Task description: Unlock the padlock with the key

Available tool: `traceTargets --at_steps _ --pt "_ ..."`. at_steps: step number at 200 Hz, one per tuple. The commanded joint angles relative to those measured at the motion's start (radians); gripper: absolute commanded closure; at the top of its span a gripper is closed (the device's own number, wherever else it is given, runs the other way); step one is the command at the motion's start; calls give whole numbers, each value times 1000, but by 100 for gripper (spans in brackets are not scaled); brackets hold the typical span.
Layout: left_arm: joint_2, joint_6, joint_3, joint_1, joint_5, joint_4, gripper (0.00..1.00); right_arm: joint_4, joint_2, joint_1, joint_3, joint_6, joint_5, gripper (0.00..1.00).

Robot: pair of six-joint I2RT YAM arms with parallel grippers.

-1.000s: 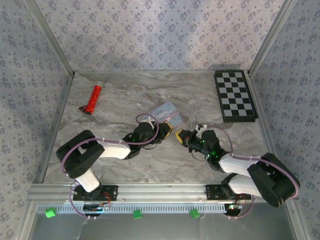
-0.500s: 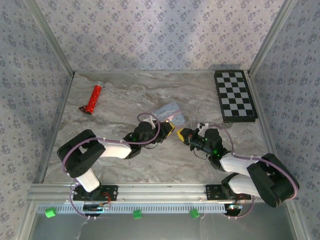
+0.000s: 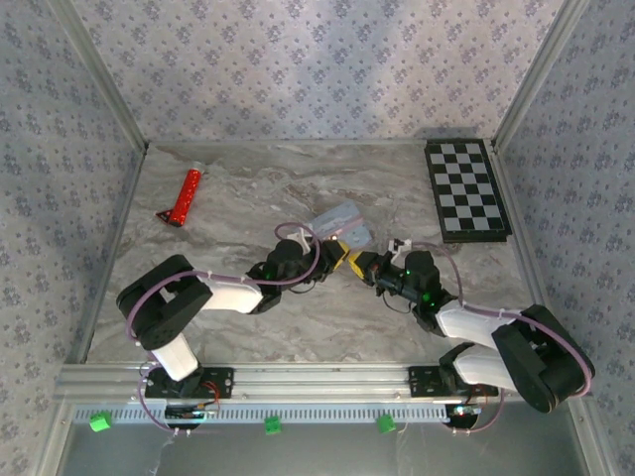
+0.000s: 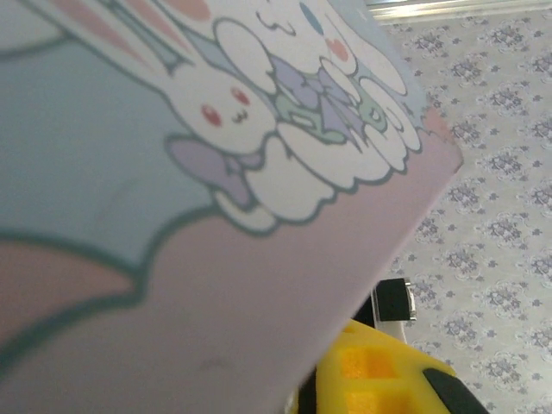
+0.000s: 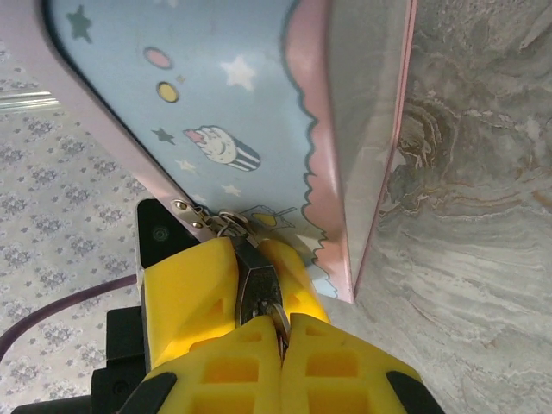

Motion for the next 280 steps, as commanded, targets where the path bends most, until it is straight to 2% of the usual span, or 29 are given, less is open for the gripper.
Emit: traceTargets --at_steps 1,35,64,79,93,115,126,139,167,192,208,228,250,265,280 --pt "-5 28 63 -74 210 116 100 110 -11 3 55 -24 -65 100" --pt "-10 39 72 -79 219 100 100 155 -1 -24 58 3 -85 100" --pt "-14 48 72 -80 218 73 100 85 -15 -29 69 -27 -100 100" --pt "-27 56 74 -79 207 8 100 6 -37 -31 80 -67 -116 100" --pt "-53 65 72 -72 179 -110 100 -133 -87 -31 94 -133 -115 82" --pt "-84 73 71 -49 152 -264 100 -455 -209 -30 131 -303 -77 54" --pt "-91 71 66 -34 150 -303 100 -566 -260 -31 140 -371 -55 44" --pt "-99 70 62 -16 144 -345 100 -637 -292 -36 137 -433 -45 38" --pt "-128 102 71 11 126 -476 100 -718 -306 -22 143 -587 -42 39" --pt "-161 122 75 29 117 -555 100 -852 -372 77 180 -805 108 41" --pt "-186 135 75 41 111 -611 100 -852 -441 153 159 -930 230 41" --pt "-213 145 60 59 113 -627 100 -718 -532 255 67 -1098 333 42" --pt "-242 144 28 89 122 -614 100 -455 -590 408 -58 -1305 455 43" --pt "-265 151 17 105 131 -625 100 -424 -576 484 -51 -1410 527 43" --pt "-290 163 9 112 131 -649 100 -449 -533 529 -15 -1480 536 43"
